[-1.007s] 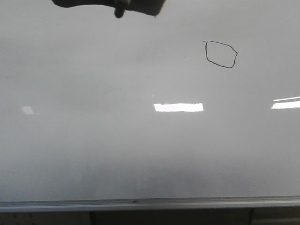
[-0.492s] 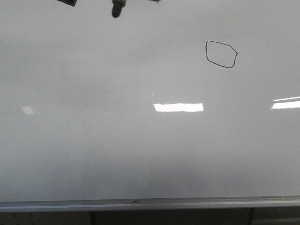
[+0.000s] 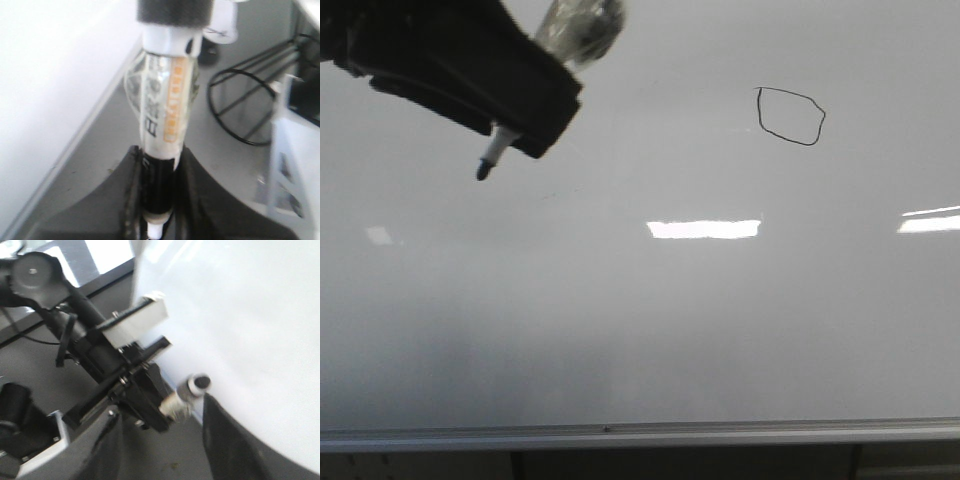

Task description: Write number 0 on whiteboard

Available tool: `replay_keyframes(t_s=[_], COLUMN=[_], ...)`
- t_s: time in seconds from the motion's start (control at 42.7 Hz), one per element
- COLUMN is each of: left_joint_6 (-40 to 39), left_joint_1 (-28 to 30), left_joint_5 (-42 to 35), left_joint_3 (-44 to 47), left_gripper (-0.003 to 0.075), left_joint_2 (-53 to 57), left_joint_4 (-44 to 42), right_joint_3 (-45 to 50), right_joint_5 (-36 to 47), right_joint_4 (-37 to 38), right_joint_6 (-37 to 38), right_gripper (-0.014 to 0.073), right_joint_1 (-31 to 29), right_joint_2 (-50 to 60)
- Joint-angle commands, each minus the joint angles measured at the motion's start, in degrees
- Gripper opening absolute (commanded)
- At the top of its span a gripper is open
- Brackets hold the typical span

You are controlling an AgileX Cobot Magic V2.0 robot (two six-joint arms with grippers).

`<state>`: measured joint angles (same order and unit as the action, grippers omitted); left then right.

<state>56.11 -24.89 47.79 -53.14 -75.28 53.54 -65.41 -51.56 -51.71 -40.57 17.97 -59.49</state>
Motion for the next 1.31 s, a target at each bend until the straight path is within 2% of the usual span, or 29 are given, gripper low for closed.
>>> replay_keyframes(t_s=[0.0,0.047,0.094,0.258,0.375,0.562,0.843,1.031,1.288], left_joint_6=[-11.6,-16.6,-18.0,-18.2,-18.4,-19.4,-19.3,-18.9,-18.9], left_joint_1=[5.1,9.4,12.6,24.9,32.1,40.4,41.1,40.4,40.4], left_joint_5=[-9.6,-11.9,-12.3,-12.2,-11.8,-11.5,-17.1,-18.0,-20.3], left_joint_3=[-1.8,-1.8,-1.8,-1.8,-1.8,-1.3,-2.3,-5.6,-7.0], left_gripper=[-0.002,-0.002,-0.002,-0.0019,-0.0019,-0.0019,-0.002,-0.002,-0.0011], left_joint_2=[1.7,1.7,1.7,1.7,1.7,-0.3,-10.6,-17.2,-21.1], left_joint_4=[-6.5,-10.9,-12.5,-13.3,-14.5,-18.6,-18.4,-18.5,-18.5], right_joint_3=[3.5,7.5,10.3,20.9,27.2,32.9,33.1,33.1,33.1], right_joint_5=[10.8,15.5,18.3,26.6,29.6,30.5,29.3,28.9,28.8], right_joint_4=[5.7,8.1,9.1,9.7,9.7,9.3,9.3,9.3,9.3], right_joint_6=[4.0,5.4,5.7,5.7,5.7,5.8,5.8,5.8,5.8], right_gripper=[0.0308,0.0267,0.0224,0.0049,-0.0069,-0.006,-0.006,-0.006,-0.006], right_joint_1=[-0.3,-0.3,-0.3,-0.3,-0.3,-0.3,-0.3,-0.3,-0.3], right_joint_2=[6.7,10.4,12.8,22.0,27.1,31.8,32.0,32.0,32.0])
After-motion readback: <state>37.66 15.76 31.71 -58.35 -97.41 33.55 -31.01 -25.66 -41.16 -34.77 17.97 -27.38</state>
